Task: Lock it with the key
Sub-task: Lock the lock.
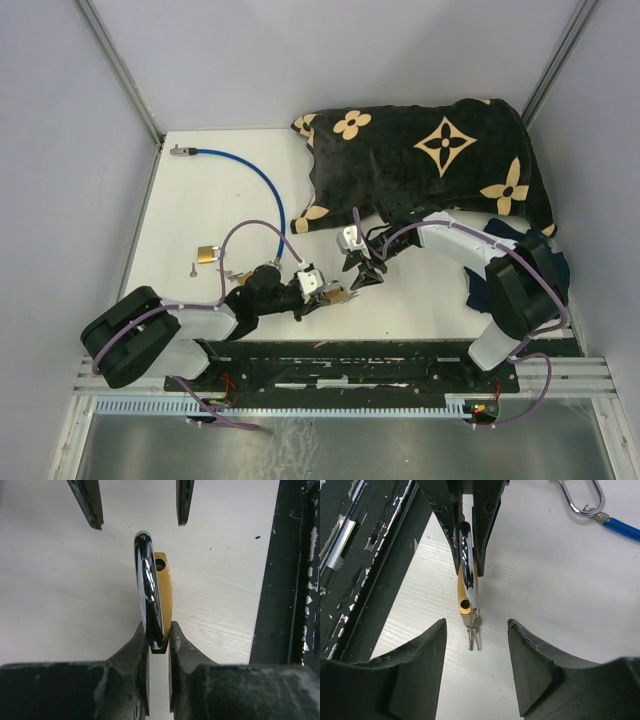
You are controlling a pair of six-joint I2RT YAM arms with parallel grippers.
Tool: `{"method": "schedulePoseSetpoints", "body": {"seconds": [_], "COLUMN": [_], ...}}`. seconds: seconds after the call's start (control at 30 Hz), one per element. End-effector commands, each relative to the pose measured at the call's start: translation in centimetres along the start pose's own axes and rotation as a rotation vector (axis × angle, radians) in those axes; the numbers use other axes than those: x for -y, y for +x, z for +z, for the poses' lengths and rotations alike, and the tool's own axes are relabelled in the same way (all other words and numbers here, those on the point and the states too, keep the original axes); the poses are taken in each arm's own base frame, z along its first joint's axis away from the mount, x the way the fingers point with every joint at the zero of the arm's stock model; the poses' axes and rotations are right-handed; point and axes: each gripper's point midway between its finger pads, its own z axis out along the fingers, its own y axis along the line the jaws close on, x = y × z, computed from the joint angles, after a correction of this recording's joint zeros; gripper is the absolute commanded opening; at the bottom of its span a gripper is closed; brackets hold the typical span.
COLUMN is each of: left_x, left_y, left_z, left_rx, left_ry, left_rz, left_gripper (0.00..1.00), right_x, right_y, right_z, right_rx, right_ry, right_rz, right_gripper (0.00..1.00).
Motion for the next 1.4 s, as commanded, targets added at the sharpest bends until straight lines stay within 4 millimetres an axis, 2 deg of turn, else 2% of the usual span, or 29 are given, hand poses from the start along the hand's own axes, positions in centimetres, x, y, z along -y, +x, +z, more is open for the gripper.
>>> {"method": "schedulePoseSetpoints", "body": {"seconds": [0.0,0.23,0.47,0.57,0.73,0.87,0.9,1.03,1.1,1.2,1.37], "left_x": [-1.0,-1.1,-1.2,-1.2,-1.3,-1.7,-1.8,-1.8,-1.7,-1.5,-1.4], "left_y": [-3.0,-4.2,-4.6,-4.7,-4.9,-5.0,-5.2,-5.8,-5.6,-5.3,-5.1], "left_z": [0.3,0.8,1.2,1.2,1.0,0.9,0.8,0.4,0.2,0.0,0.6], "left_rx": [0.039,0.038,0.028,0.031,0.045,0.068,0.085,0.164,0.190,0.232,0.275], "left_ry": [-0.004,0.015,0.031,0.031,0.014,-0.013,-0.024,-0.057,-0.060,-0.068,-0.065], "left_rz": [0.106,0.124,0.127,0.128,0.129,0.123,0.118,0.082,0.069,0.059,0.054], "left_gripper": [0.03,0.03,0.03,0.03,0.03,0.05,0.08,0.49,0.61,0.70,0.76], "right_x": [0.0,0.3,-0.1,-0.1,-0.1,-0.3,-0.3,-0.1,-0.1,-0.5,-0.6], "right_y": [-3.7,-6.1,-6.8,-6.7,-5.6,-4.8,-4.8,-4.2,-3.8,-3.6,-3.3], "right_z": [-1.6,-0.4,0.5,0.9,0.9,0.7,0.6,-0.4,-1.0,-1.4,-1.6], "right_rx": [0.071,0.067,0.097,0.081,0.029,-0.007,-0.008,0.025,0.043,0.067,0.110], "right_ry": [0.012,0.028,0.000,-0.003,-0.009,-0.030,-0.031,-0.011,-0.008,-0.022,-0.027], "right_rz": [-0.037,0.042,0.054,0.046,0.050,0.038,0.036,0.030,0.017,0.003,0.001], "right_gripper": [0.60,0.60,0.45,0.34,0.19,0.03,0.02,0.02,0.02,0.02,0.02]}}
